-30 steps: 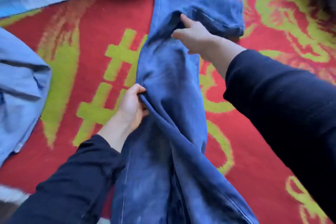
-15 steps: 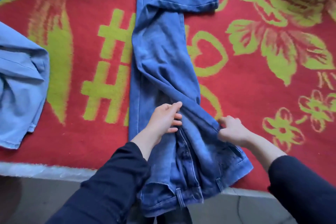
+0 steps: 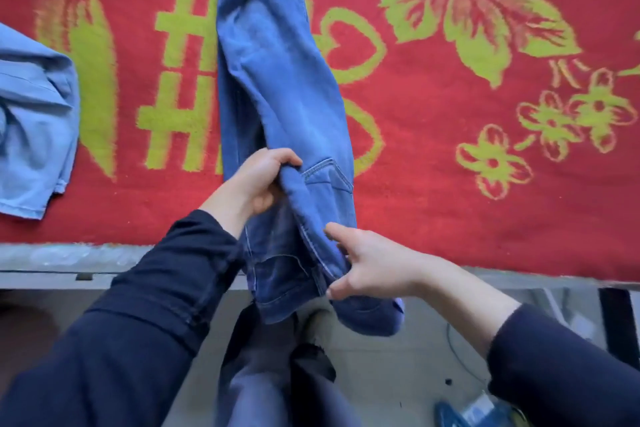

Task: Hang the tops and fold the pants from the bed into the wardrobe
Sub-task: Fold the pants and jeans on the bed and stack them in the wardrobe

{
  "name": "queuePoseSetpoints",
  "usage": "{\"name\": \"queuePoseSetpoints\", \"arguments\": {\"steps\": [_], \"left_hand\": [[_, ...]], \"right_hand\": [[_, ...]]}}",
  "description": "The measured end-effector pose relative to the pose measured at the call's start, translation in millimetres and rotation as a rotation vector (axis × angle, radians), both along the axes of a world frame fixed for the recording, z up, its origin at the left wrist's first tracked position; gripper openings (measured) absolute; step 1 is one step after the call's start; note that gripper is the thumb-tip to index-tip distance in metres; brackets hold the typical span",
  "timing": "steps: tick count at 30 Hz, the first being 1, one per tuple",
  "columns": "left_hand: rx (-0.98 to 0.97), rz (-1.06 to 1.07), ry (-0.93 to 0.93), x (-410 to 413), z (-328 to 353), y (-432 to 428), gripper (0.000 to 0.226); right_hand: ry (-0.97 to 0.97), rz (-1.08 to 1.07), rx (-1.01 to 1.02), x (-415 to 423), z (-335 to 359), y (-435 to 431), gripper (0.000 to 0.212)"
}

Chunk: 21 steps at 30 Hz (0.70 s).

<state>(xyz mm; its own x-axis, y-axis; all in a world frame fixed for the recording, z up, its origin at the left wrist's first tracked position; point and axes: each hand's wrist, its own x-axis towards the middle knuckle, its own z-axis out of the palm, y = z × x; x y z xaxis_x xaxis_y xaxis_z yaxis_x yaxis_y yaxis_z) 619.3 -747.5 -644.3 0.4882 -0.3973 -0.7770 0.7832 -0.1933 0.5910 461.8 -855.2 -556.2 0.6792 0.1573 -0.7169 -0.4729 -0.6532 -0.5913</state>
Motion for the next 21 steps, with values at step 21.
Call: {"name": "queuePoseSetpoints", "arguments": {"steps": [21], "left_hand": [[0.121, -0.108, 0.113, -117, -54, 107, 0.034]], "right_hand": [[0.147, -0.884, 0.071, -86, -127, -5, 0.014]]}}
